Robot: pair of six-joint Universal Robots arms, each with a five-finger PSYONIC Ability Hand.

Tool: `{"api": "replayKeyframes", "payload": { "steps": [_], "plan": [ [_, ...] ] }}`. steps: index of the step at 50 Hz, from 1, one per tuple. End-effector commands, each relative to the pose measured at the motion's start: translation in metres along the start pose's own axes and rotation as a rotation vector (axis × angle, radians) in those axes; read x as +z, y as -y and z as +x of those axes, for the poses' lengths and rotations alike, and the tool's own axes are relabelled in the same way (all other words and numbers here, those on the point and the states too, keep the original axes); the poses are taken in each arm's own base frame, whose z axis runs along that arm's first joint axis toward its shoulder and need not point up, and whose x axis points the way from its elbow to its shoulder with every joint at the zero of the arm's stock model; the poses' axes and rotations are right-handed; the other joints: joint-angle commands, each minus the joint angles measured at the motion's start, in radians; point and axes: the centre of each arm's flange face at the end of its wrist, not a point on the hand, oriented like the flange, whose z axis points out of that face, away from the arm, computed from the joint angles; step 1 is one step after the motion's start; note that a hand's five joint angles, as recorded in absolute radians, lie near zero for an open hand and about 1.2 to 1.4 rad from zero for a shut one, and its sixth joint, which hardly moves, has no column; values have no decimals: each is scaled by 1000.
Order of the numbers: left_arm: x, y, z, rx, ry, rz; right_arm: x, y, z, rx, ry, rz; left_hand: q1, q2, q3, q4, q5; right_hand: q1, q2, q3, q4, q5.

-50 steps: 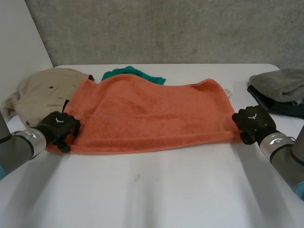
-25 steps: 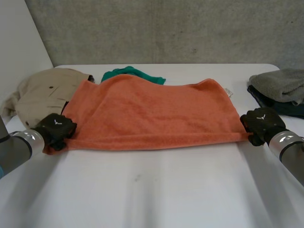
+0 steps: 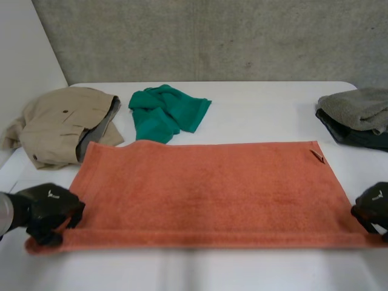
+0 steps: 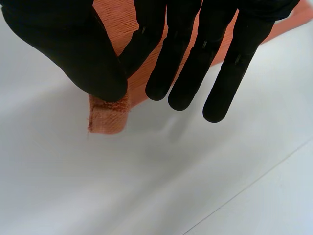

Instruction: Fold the laundry.

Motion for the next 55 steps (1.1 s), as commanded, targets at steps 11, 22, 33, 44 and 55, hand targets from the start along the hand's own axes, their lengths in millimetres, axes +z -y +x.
{"api": "replayKeyframes", "payload": {
  "steps": [11,22,33,44,55],
  "plan": [
    [66,105,-57,-41,270,294,71,76,37,64,-361,303,274,202,214,200,233,275,219,212,200,218],
    [111,117,-79,-55,383,208,112,107,61,43,-475,364,274,202,214,200,233,275,219,212,200,218],
    [125,133,-76,-51,392,261,138,133,65,48,-588,424,-948,-1020,-1007,-1022,-988,-946,-1003,-1010,-1022,-1004],
    [84,139,-79,-120,428,383,85,130,71,200,-613,441,-948,-1020,-1007,-1022,-988,-946,-1003,-1010,-1022,-1004],
    [125,97,-64,47,417,345,82,107,33,222,-400,422,-948,-1020,-1007,-1022,-988,-946,-1003,-1010,-1022,-1004]
  ]
}}
